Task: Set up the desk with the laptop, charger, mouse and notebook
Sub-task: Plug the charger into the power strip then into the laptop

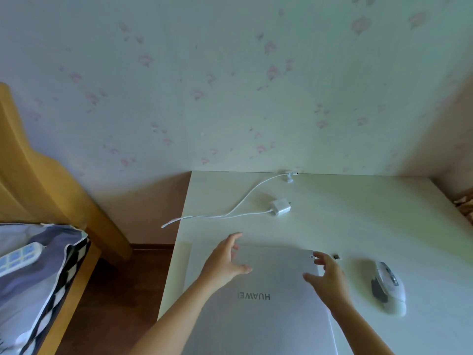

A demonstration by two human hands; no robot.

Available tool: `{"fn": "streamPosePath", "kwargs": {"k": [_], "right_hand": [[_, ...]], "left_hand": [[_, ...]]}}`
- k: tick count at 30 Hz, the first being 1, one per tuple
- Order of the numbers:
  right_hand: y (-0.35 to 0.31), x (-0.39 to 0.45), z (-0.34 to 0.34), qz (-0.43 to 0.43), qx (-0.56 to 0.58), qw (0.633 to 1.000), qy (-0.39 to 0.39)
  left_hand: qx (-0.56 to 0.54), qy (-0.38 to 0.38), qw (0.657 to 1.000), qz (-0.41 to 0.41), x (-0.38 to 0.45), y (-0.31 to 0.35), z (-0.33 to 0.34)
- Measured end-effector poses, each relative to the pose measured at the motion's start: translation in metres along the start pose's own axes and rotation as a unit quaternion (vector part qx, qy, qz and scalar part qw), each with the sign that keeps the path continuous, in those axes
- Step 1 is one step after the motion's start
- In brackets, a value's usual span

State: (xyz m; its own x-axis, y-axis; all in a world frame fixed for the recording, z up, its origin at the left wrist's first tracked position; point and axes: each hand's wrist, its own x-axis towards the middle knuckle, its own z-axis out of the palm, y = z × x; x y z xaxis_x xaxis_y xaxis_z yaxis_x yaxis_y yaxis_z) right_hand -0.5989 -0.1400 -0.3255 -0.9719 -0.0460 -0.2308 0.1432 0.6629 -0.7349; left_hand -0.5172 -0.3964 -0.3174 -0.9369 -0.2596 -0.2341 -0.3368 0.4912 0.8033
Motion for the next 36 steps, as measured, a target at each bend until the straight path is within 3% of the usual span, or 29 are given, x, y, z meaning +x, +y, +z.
{"fn": "streamPosePath", "kwargs": {"k": [5,10,16,22,32,36], "right_hand": [[-0.02,0.052,0.012,-0.035,0.04,0.998,-0.019],[-0.035,0.114,0.034,0.0,0.117,0.991,-0.068],[-0.043,0.171,0.062,0.022,0.157,0.98,-0.118],[-0.047,0.191,0.07,0.017,0.179,0.98,-0.084],[-0.047,0.191,0.062,0.034,0.249,0.964,-0.087],[-0.058,0.193,0.056,0.04,0.302,0.948,-0.092]], "left_hand": [[0.046,0.022,0.998,0.026,0.07,0.044,0.019],[0.114,0.045,0.992,0.025,0.144,0.071,0.045],[0.179,0.014,0.984,0.011,0.213,0.077,0.07],[0.2,-0.003,0.979,0.025,0.234,0.066,0.08],[0.218,0.051,0.97,0.091,0.24,0.057,0.089],[0.177,0.082,0.979,0.053,0.234,0.06,0.078]]}}
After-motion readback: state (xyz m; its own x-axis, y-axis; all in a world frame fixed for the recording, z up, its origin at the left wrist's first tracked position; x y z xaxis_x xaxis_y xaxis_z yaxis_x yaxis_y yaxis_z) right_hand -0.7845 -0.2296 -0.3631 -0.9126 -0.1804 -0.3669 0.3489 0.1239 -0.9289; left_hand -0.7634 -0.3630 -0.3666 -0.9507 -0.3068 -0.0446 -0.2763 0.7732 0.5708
